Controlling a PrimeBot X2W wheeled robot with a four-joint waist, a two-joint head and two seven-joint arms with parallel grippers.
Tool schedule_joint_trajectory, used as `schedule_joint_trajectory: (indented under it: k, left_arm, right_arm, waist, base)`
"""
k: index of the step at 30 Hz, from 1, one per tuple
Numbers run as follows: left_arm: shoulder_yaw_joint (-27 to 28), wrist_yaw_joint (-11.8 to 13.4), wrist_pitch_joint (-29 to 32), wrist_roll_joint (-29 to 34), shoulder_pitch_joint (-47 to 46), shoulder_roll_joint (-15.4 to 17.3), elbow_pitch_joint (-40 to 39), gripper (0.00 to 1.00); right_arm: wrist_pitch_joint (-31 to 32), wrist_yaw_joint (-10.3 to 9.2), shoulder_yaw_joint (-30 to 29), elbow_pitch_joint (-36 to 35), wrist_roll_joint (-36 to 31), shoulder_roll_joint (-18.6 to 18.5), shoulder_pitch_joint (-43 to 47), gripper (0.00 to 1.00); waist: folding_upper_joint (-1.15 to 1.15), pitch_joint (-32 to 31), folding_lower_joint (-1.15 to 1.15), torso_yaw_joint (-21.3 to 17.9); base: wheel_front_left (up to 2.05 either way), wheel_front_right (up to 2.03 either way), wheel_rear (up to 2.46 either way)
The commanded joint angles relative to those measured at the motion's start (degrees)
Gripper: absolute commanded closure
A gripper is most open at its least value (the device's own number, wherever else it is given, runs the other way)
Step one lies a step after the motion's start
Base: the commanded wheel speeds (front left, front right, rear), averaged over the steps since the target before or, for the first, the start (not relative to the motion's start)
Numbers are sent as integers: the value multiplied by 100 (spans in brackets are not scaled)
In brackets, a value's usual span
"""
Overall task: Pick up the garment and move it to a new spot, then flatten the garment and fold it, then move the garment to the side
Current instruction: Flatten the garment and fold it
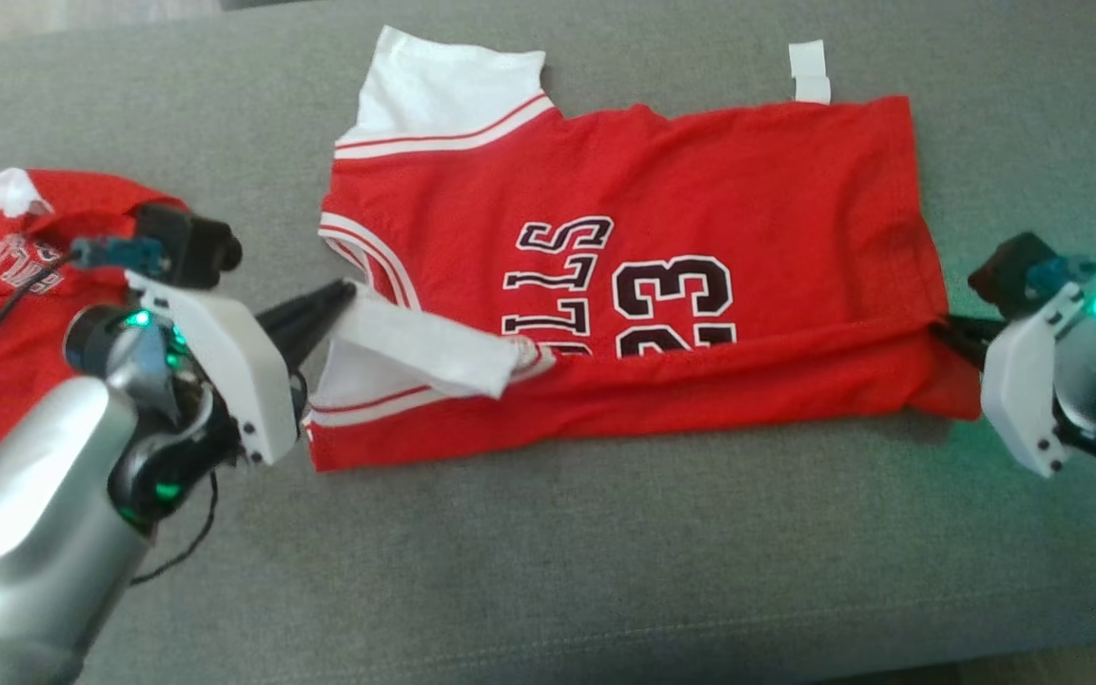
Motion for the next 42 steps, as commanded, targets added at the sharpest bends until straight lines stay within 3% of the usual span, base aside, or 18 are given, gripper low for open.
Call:
schedule_joint_trajectory:
  k: [1,6,7,8,9,17,23,27,31,36,42]
  left_arm:
    - [259,-16,-96,60,-437,172,-7,100]
    - [191,-24,-308,150,-693,6,455,100]
    - [175,-22,-347,191,-732,-20,555,77]
    - [159,-13,-398,244,-770,-47,649,26]
    - [157,13,-474,295,-803,-78,738,0]
    - [509,435,-1579,463,-949,-401,1315,0]
    - [987,762,-2727,339,-789,-725,1330,0]
    - [1321,996,-3204,259,-480,-970,1106,0]
    - [1727,1237,-3318,384,30,-1239,610,0]
    - [2262,1361,-3325,1084,927,-1745,-257,0]
    - [2405,1265,-3326,1874,1948,-2345,-524,0]
  right_arm:
    - [-103,-5,-74,53,-61,-76,-157,100]
    - [-286,-5,-74,358,-45,123,-240,100]
    - [-377,-5,-75,423,-28,169,-262,42]
    - [-454,-5,-83,500,0,214,-276,0]
    - [-553,-5,-110,592,10,263,-295,0]
    - [-1542,-5,-696,1289,375,708,-97,0]
    - [-2777,-5,-1597,1691,491,1154,150,0]
    - [-3053,-5,-2386,1763,345,1470,427,0]
    - [-3069,-5,-3712,1280,-239,1788,982,0]
    - [-3071,-5,-5216,479,-1210,2433,2219,0]
    - [-3072,-5,-6184,-205,-2146,3286,3473,0]
  waist:
    - [0,75,-1,-40]
    - [0,175,-1,-89]
    - [0,189,-1,-99]
    - [0,198,-1,-109]
    - [0,201,-1,-120]
    - [0,22,-1,-163]
    - [0,-252,-1,-131]
    - [0,-465,-1,-98]
    - [0,-637,-1,-57]
    - [0,-809,-1,15]
    - [0,-964,-1,46]
  base:
    - [0,0,0]
    - [0,0,0]
    - [0,0,0]
    - [0,0,0]
    - [0,0,0]
    - [0,0,0]
    - [0,0,0]
    - [0,0,0]
    - [0,0,0]
    - [0,0,0]
    - [0,0,0]
